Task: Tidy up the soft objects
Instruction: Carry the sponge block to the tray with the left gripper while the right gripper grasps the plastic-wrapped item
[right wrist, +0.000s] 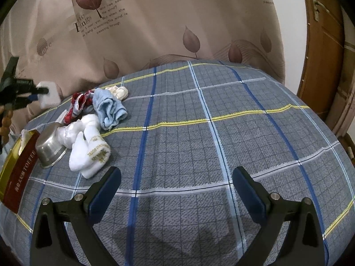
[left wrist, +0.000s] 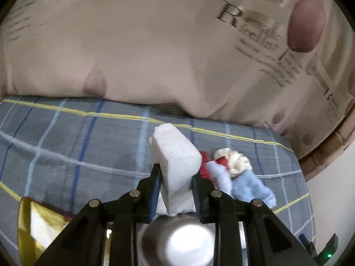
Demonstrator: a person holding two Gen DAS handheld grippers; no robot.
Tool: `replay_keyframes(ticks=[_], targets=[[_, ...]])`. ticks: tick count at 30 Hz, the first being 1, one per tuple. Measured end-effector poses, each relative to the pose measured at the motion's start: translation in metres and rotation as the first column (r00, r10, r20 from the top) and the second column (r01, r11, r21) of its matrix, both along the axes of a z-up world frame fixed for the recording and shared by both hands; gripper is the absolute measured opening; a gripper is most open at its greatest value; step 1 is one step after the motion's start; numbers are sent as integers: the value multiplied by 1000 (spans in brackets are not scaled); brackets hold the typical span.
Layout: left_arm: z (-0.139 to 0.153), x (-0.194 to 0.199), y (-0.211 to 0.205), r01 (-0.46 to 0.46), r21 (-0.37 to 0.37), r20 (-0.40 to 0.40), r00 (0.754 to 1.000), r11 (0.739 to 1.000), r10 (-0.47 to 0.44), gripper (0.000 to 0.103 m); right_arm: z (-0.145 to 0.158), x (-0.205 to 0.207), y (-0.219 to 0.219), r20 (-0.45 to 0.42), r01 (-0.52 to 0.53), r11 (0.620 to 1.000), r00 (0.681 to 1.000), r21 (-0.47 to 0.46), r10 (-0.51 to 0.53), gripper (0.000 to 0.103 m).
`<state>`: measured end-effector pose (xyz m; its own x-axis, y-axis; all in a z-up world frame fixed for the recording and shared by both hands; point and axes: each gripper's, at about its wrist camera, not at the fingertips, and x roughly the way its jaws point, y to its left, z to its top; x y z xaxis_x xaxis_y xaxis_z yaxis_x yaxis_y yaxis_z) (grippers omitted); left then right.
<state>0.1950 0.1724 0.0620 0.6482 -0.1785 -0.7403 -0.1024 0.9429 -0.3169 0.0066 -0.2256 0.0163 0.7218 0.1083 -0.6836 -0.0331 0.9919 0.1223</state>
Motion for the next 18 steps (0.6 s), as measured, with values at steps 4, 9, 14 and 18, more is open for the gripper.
replay_keyframes(ticks=[4, 9, 14, 18], targets=[[6, -24, 14, -10, 15, 25, 1000, 1000, 9, 27, 5, -7, 1, 48, -60, 997, 997, 38, 58, 100], [12, -55, 26, -17, 36, 51, 999, 999, 16, 28, 12, -8, 32, 54, -245, 970, 968, 3, 244, 100], [6, -90, 41, -45, 2, 51, 998, 999, 45, 29, 35, 4, 84, 58, -473, 879, 878, -55, 476, 92], [2, -108, 49, -56, -33, 44, 997, 998, 57, 29, 49, 23, 130, 6, -622, 766, 775, -163, 631, 84]])
